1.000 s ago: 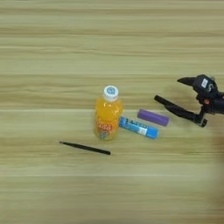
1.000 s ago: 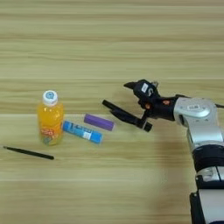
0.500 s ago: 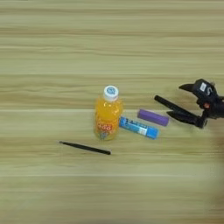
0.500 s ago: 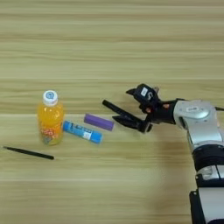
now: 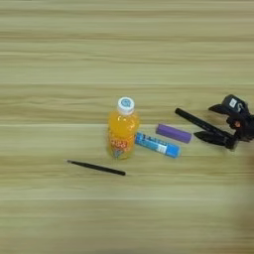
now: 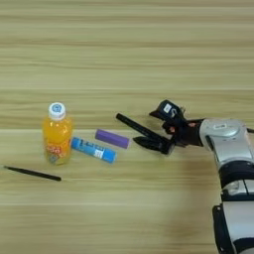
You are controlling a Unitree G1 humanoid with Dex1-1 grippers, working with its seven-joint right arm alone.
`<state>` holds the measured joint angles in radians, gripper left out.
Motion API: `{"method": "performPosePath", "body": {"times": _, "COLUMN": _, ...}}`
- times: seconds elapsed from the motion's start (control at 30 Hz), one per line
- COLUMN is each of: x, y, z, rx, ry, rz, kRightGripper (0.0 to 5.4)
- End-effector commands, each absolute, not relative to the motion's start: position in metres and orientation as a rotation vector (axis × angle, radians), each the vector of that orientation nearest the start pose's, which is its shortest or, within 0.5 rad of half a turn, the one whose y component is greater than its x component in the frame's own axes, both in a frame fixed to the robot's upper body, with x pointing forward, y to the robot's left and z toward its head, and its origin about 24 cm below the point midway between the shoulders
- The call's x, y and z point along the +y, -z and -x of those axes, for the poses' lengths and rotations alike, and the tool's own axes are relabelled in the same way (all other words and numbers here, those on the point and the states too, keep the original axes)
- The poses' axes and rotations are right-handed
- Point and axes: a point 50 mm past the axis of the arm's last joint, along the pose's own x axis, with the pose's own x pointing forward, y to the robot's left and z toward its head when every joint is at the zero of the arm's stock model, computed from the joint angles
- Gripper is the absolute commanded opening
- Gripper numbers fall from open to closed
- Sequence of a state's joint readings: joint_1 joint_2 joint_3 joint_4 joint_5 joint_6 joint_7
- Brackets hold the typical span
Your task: Move the objects on the table
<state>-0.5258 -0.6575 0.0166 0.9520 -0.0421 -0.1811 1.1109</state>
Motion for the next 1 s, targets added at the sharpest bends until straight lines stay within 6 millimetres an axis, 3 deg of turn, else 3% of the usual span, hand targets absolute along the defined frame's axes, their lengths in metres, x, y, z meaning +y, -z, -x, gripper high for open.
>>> {"method": "performPosePath", "body": {"times": 0.03, "x": -0.300, "y": -0.077, "z": -0.313, "rx": 0.453, "ry": -0.786, "rz": 0.501, "kRightGripper": 4.62}}
{"method": "performPosePath", "body": {"times": 0.4, "x": -0.305, "y": -0.069, "z": -0.309, "rx": 0.515, "ry": -0.804, "rz": 0.444, "kRightGripper": 3.39}}
{"method": "performPosePath", "body": {"times": 1.0, "x": -0.310, "y": -0.065, "z": -0.307, "rx": 0.537, "ry": -0.781, "rz": 0.403, "kRightGripper": 1.87}}
